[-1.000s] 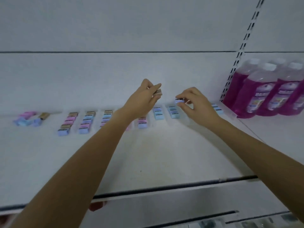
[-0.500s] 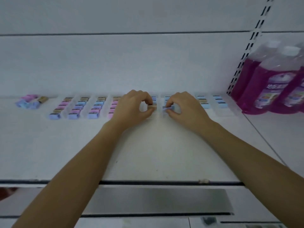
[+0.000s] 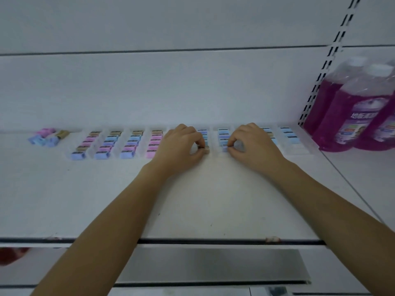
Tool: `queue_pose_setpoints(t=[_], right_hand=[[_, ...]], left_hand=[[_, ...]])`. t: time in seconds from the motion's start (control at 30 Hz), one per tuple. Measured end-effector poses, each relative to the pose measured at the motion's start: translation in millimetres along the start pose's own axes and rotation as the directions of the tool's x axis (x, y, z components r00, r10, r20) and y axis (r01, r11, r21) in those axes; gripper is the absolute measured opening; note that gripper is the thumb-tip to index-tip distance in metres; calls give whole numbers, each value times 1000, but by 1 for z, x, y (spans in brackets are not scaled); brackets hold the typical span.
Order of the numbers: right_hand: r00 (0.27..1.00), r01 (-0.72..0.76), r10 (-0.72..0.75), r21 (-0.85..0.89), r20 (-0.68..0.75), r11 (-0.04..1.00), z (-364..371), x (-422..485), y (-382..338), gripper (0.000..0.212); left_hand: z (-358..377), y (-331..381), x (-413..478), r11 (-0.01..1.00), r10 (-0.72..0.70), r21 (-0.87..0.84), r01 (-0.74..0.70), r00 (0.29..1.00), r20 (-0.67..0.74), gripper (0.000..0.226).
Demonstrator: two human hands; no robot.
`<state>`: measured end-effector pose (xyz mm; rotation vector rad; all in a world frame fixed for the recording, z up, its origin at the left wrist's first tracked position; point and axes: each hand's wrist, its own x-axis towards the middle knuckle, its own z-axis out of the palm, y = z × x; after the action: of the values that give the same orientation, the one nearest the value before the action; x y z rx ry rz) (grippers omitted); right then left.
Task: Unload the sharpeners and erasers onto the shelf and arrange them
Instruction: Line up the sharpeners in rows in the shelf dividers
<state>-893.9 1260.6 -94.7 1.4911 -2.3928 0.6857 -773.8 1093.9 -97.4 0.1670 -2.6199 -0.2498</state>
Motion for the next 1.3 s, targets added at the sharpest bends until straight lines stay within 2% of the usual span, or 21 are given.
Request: queue_pose_setpoints(t=[0.27, 0.57, 1.03, 1.17, 1.23, 1.3], right_hand=[[1000, 10, -10, 0, -26, 1000, 1, 0, -2, 5], [999, 27, -28, -14, -23, 1000, 3, 1, -2, 5], [1000, 14, -14, -15, -5, 1000, -2, 1, -5, 7], [997, -14, 16, 35, -76, 999, -4, 2, -4, 11], [990, -23, 33, 71, -136, 997, -5, 2, -7, 13], [986, -14, 30, 101, -161, 995, -6, 2, -12, 13]], left_hand=[[2, 2, 0, 1000, 2, 30, -1, 1000, -18, 8], [2, 3, 1, 998, -17, 60, 18, 1000, -17, 11], [3, 5, 1, 999, -23, 24, 24, 999, -33, 9], [0, 1, 2, 1000, -4, 24, 6, 998, -67, 15], [-6, -1, 3, 1000, 1, 16, 1, 992, -126, 25], [-15, -5, 4, 999, -44, 10, 47, 983, -180, 26]])
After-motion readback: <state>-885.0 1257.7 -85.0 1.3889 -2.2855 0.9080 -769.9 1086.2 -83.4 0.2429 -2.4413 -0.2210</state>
